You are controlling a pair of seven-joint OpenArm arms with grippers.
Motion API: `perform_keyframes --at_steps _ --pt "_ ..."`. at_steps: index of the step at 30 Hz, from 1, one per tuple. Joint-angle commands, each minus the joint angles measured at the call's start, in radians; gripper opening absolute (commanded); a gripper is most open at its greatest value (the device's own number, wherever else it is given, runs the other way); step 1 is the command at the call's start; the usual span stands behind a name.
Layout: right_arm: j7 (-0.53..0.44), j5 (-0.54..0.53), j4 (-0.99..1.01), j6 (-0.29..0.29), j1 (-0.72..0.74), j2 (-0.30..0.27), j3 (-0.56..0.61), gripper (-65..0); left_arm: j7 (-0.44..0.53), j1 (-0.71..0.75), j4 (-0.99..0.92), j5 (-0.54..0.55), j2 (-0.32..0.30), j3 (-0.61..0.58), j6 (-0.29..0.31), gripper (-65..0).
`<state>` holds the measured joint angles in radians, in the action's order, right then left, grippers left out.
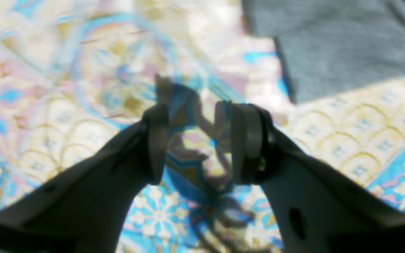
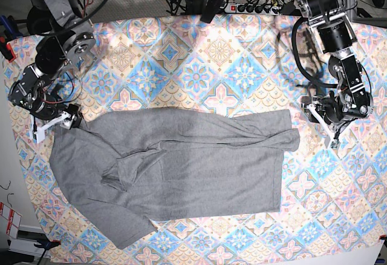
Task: Fold the T-shirt properly
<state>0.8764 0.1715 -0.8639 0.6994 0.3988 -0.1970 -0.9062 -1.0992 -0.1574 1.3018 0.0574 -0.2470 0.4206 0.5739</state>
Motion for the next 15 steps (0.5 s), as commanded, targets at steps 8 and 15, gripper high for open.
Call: perform_keyframes --at_steps 8,15 --pt "0.011 0.004 -0.008 -0.001 0.015 -0.014 0.002 -9.6 0.08 -0.084 -0.196 0.072 0.021 -0.007 0.008 -36.6" --pt "0.011 0.073 -0.008 -0.001 0.015 -0.014 0.002 -9.6 0.164 -0.143 -0.374 0.117 0.021 -0.007 0.099 -36.3"
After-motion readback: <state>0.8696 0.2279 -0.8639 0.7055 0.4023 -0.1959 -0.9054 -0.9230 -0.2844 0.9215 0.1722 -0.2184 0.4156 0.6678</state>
